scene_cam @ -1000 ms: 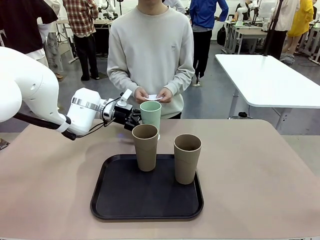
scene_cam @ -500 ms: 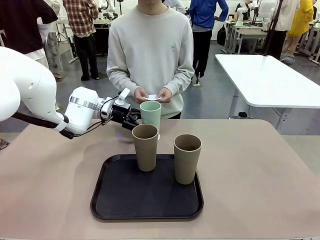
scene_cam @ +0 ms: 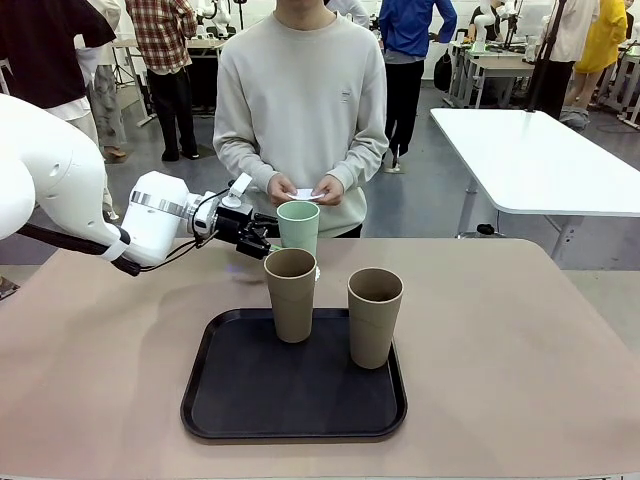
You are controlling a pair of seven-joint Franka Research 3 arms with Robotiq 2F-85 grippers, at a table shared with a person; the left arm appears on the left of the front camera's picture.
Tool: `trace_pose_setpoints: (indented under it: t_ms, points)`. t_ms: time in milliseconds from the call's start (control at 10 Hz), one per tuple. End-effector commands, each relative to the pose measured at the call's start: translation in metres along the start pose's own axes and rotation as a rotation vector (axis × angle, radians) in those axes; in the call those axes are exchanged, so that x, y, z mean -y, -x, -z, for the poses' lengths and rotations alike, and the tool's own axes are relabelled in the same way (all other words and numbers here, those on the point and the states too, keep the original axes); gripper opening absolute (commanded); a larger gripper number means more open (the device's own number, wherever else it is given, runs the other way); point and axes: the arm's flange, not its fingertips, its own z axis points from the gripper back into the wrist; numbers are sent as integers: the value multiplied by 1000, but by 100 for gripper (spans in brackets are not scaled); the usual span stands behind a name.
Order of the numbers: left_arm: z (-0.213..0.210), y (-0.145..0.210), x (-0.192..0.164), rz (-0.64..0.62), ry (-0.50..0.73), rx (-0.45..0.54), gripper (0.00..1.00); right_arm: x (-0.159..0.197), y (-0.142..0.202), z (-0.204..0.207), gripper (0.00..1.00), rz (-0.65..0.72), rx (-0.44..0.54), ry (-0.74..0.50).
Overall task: Place coasters on the table and set cups on them.
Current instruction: Pick up one Reusable plastic cup and place it on a coaster set by the human.
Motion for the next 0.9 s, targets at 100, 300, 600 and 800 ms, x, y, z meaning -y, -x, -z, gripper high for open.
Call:
trace_pose_setpoints:
  t_ms: [100,300,600,800]
  points:
    - [-6,-2,-1,-2,41,-6,100,1,-2,0,100,-3,14,-7]
    - [-5,-1,1,-1,51,-9,100,1,-2,0,100,-3,14,-7]
    - [-9,-3,6,11,55,-41,100,1,-2,0,100,-3,14,-7]
    - [-23,-5,11,25,44,-64,100,1,-2,0,100,-3,14,-7]
